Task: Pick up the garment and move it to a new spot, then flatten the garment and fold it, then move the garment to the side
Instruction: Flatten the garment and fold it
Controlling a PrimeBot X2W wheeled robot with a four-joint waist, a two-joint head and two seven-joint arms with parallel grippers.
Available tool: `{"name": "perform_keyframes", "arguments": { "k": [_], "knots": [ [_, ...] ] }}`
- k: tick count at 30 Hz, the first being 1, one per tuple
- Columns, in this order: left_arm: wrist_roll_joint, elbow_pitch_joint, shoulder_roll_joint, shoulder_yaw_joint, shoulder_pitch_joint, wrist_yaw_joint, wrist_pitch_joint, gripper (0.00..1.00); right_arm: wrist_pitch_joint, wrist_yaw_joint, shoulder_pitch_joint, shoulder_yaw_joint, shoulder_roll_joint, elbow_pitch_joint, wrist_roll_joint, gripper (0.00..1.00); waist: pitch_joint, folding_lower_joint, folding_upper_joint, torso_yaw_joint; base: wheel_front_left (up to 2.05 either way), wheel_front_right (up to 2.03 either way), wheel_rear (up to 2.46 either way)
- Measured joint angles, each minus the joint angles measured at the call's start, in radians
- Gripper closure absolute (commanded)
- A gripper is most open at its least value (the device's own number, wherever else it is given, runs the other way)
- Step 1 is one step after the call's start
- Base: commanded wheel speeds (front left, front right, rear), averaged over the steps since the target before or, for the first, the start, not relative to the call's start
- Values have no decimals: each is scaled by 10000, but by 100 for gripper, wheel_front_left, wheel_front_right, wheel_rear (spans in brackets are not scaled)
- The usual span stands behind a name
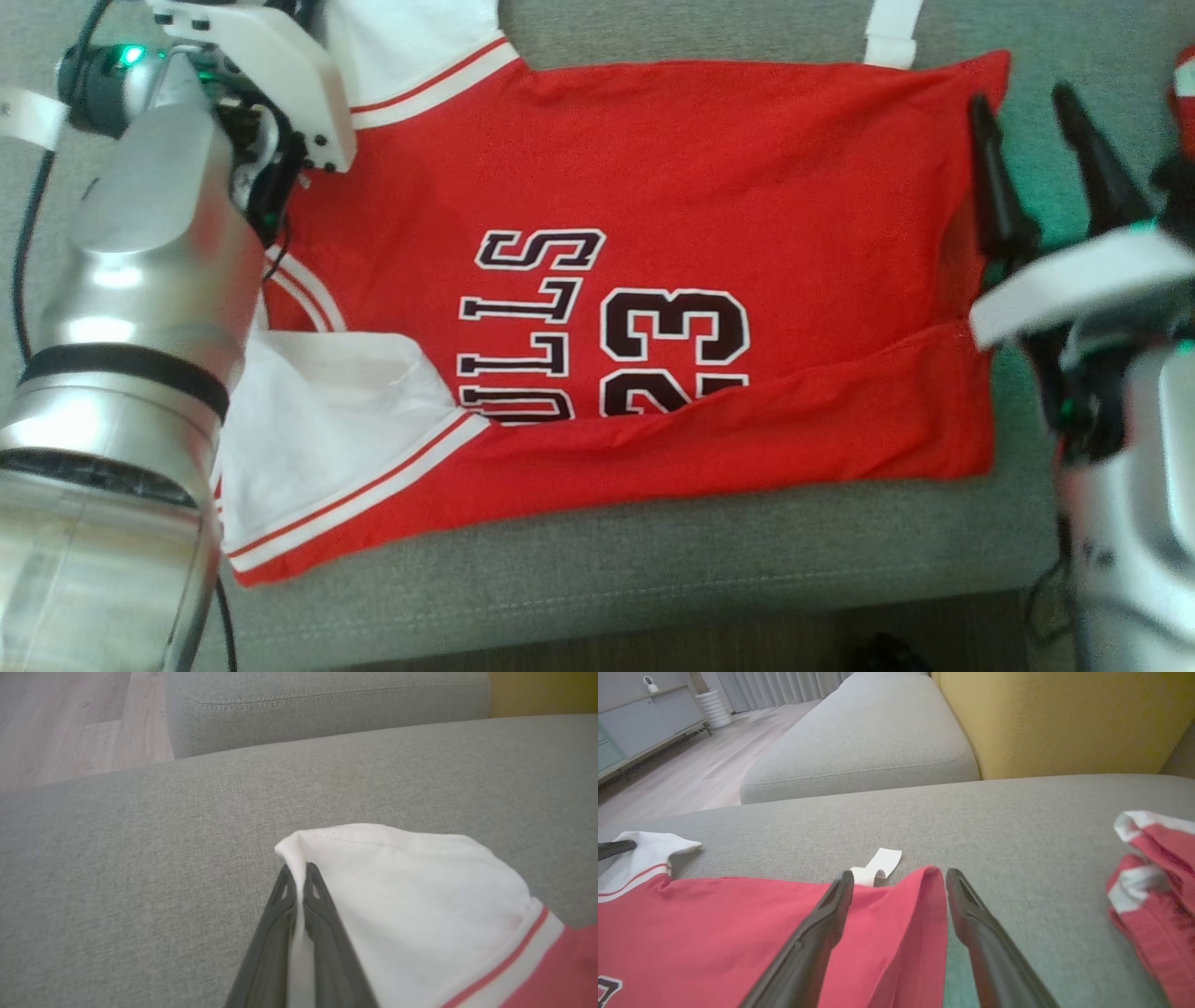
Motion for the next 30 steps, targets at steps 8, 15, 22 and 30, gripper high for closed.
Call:
{"name": "perform_keyframes", "arguments": {
  "k": [8,15,22,30],
  "knots": [
    [-171,6,-146,-92,-6,-44,-815,100,884,0,-1469,-180,-407,2257,217,0,27,0,0,344,0,0,0],
    [-470,-36,-198,-217,-14,-121,-1361,100,1137,0,-2102,-167,-688,3114,677,100,2,0,0,543,0,0,0],
    [-692,-1277,6,19,164,-121,-1714,100,368,0,-2055,-291,-940,2508,1005,100,-226,0,0,780,0,0,0],
    [-309,-5102,637,826,2403,209,-1751,100,132,0,-1309,-395,-1049,1833,1427,100,-487,0,0,1003,0,0,0]
  ]
}}
